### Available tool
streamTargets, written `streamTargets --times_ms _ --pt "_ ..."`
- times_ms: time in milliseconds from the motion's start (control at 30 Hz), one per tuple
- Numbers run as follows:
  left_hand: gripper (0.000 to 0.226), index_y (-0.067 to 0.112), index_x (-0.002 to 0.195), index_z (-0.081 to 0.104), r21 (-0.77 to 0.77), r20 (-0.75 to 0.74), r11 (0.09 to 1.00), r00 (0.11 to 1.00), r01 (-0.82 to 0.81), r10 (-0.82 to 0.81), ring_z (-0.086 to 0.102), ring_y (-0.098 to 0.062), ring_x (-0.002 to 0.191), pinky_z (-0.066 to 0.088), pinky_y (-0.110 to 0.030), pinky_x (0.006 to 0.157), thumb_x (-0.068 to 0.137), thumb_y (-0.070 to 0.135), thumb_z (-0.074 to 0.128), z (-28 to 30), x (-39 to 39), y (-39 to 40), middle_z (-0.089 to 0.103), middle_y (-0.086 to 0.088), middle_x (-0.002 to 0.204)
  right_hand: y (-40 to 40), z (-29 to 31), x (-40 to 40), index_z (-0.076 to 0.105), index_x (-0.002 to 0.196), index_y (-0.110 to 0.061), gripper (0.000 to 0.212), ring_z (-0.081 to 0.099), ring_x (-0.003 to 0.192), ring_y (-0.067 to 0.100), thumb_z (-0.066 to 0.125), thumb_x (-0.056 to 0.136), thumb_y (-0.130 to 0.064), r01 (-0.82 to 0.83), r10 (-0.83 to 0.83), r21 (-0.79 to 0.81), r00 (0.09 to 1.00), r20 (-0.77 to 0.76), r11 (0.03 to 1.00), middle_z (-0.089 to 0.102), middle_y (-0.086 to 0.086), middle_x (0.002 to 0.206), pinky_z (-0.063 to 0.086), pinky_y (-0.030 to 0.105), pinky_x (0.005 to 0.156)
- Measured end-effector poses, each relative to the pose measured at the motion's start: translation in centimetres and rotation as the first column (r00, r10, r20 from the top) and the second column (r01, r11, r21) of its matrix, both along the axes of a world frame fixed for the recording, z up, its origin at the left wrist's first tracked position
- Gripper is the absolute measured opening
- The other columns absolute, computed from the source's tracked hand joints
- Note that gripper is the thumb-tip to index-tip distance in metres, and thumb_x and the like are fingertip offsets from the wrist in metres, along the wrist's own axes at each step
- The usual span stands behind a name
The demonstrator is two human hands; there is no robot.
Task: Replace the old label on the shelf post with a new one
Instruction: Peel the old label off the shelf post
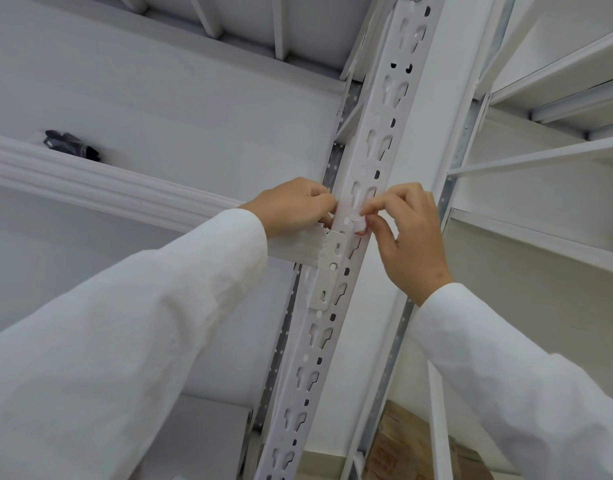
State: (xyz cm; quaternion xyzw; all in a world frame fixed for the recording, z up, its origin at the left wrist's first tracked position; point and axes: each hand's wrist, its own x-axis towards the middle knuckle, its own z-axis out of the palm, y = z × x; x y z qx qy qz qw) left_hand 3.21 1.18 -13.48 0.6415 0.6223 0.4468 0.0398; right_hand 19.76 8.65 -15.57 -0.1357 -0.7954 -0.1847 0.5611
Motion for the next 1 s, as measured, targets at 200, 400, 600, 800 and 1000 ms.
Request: streamTargets --times_ms 200,400,600,800,1000 --pt "0.048 0.022 0.094 0.069 0.005 -0.014 1.0 1.0 -0.001 0.001 0.064 -0.017 0.101 0.042 -0.041 0.102 0.066 0.041 0.034 0.0 0.1 0.1 0.074 0.01 0.094 -0.2 -0.3 0.7 0.064 0.092 -0.015 0.007 0.049 0.089 0.015 0.059 0.088 -0.018 -0.078 0.067 -0.112 0.993 -0.101 0.991 0.052 -0.007 0.093 0.039 0.022 0.08" --pt "0.045 0.024 0.091 0.069 0.017 -0.016 1.0 1.0 0.002 -0.002 0.064 -0.019 0.1 0.042 -0.043 0.103 0.068 0.044 0.035 0.0 -0.1 0.3 0.073 0.008 0.094 -0.9 -1.3 0.1 0.06 0.084 -0.017 0.038 0.038 0.082 0.011 0.065 0.071 -0.052 0.128 -0.129 -0.018 0.991 -0.038 0.992 0.053 0.0 0.088 0.03 0.025 0.071" --pt "0.047 0.02 0.091 0.069 0.025 -0.018 1.0 1.0 -0.004 0.004 0.064 -0.021 0.1 0.043 -0.044 0.101 0.065 0.043 0.036 -0.1 -0.1 0.5 0.074 0.008 0.092 -1.3 -1.2 -1.0 0.065 0.08 -0.018 0.018 0.042 0.09 0.016 0.068 0.077 -0.036 0.166 -0.156 0.075 0.98 -0.12 0.983 0.057 0.002 0.092 0.021 0.022 0.074" --pt "0.045 0.021 0.09 0.068 0.03 -0.024 1.0 1.0 -0.004 0.005 0.064 -0.02 0.1 0.043 -0.044 0.101 0.067 0.041 0.035 -0.1 0.0 0.4 0.074 0.007 0.093 -1.2 -1.1 -1.0 0.067 0.072 -0.017 0.012 0.045 0.091 0.017 0.066 0.081 -0.025 0.121 -0.108 0.094 0.985 -0.133 0.988 0.06 0.002 0.092 0.026 0.025 0.077" --pt "0.046 0.024 0.095 0.068 0.002 -0.026 1.0 1.0 -0.008 0.008 0.064 -0.017 0.101 0.042 -0.041 0.102 0.069 0.041 0.034 -0.1 0.0 0.2 0.073 0.011 0.094 -0.2 -0.9 -0.3 0.068 0.078 -0.015 0.008 0.047 0.092 0.018 0.065 0.083 -0.02 0.016 -0.017 -0.006 0.984 -0.175 1.0 0.057 0.001 0.092 0.035 0.026 0.083"
